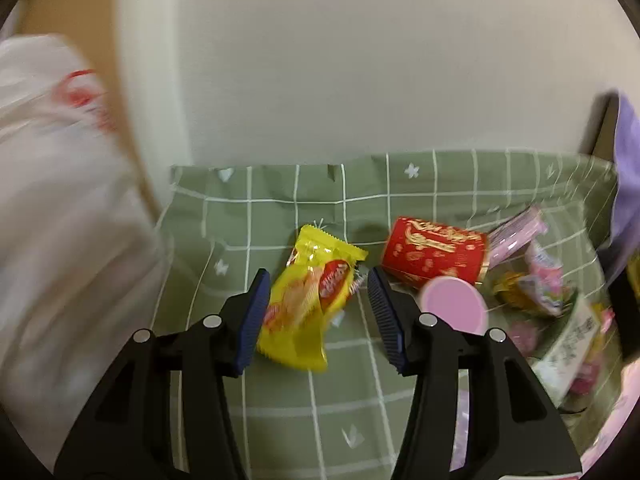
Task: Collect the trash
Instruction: 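Move both tools back over the table toward the remaining wrappers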
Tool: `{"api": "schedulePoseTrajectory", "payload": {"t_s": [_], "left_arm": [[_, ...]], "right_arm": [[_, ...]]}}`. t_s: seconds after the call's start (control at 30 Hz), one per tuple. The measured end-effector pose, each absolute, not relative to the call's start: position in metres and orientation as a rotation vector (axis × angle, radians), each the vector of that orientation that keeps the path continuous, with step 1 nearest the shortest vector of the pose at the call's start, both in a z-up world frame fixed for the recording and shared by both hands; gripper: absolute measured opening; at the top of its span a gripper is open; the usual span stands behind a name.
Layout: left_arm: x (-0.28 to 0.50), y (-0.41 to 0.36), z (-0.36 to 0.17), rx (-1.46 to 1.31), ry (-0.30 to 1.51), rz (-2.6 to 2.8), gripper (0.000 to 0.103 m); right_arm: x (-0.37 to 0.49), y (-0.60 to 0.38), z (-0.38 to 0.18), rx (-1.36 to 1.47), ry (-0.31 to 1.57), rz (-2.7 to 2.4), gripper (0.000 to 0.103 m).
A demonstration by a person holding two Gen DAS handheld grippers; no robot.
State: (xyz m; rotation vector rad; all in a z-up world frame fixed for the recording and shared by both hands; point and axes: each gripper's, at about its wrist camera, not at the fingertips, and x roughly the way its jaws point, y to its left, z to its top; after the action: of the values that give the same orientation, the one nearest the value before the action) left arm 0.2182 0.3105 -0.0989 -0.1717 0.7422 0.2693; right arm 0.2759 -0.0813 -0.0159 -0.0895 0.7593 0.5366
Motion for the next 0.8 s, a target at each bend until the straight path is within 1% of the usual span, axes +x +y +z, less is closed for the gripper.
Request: {"api": "schedulePoseTrajectory", "payload": {"t_s": [0.2,0.37,0.4,0.43,0.47,0.57,0.7,0.8], "left_arm": [[0.254,0.347,-0.129,-0.25,0.837,0.279,0.048],[0.253,0.343,-0.152,-0.248,0.917,0.257,0.048],[0.25,0.339,-0.152,-0.234,0.905,0.272,0.047],[0.248,0.337,-0.152,-0.238,0.91,0.271,0.045],[0.246,0.336,-0.152,-0.245,0.91,0.273,0.037],[0.24,0.326,-0.148,-0.268,0.928,0.259,0.025],[0.222,0.304,-0.13,-0.296,0.898,0.254,0.02],[0.201,0.286,-0.106,-0.318,0.841,0.272,0.02]], "right_arm": [[0.278,-0.09,-0.021,-0.115,0.793,0.502,0.054],[0.279,-0.1,-0.027,-0.137,0.811,0.465,0.054],[0.28,-0.102,-0.028,-0.142,0.816,0.466,0.054],[0.281,-0.102,-0.029,-0.146,0.819,0.467,0.054],[0.281,-0.103,-0.031,-0.152,0.823,0.472,0.054],[0.283,-0.103,-0.034,-0.153,0.828,0.485,0.054],[0.284,-0.1,-0.035,-0.136,0.837,0.508,0.054],[0.279,-0.096,-0.037,-0.146,0.847,0.544,0.054]]}}
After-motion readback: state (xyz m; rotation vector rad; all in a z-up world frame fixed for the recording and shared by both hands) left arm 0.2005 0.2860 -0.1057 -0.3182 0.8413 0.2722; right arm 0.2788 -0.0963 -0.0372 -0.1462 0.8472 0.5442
